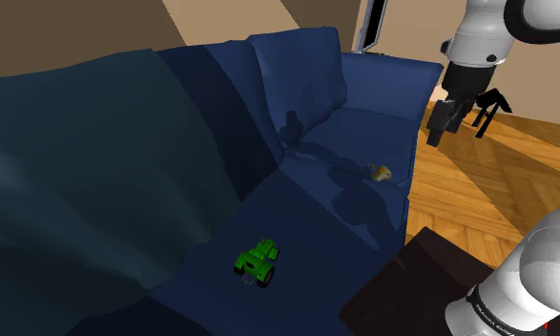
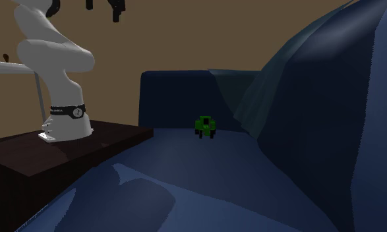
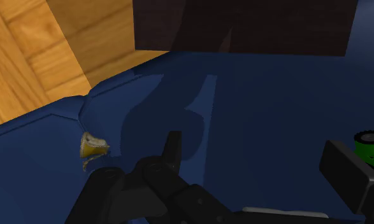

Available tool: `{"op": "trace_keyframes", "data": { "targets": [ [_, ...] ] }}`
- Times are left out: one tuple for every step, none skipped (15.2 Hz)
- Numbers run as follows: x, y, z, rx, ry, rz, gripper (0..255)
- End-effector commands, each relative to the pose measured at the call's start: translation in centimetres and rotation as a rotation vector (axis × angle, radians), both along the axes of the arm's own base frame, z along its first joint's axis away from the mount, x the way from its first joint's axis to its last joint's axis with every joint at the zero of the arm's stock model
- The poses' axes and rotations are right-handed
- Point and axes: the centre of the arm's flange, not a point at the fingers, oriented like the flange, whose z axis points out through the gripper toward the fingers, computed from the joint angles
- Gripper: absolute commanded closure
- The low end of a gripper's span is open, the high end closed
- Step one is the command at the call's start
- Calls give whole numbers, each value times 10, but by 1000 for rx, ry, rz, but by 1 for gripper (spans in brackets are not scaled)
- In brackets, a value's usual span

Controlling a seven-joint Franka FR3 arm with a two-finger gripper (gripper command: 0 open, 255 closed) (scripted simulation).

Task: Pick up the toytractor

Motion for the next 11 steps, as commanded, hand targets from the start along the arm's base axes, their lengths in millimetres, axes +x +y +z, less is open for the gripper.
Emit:
{"op": "trace_keyframes", "data": {
  "targets": [
    [0,0,0,0,0,0,0],
    [5,7,-9,2,-2,-1,0],
    [11,15,-18,3,-5,-2,0],
    [16,22,-27,5,-7,-3,0],
    [22,30,-36,6,-10,-4,0],
    [27,37,-45,8,-12,-5,0],
    [32,44,-54,9,-14,-6,0],
    [38,52,-63,11,-17,-8,0],
    [44,59,-72,12,-19,-9,0],
    [49,67,-81,14,-22,-10,0],
    [55,74,-90,15,-24,-11,0]
  ]
}}
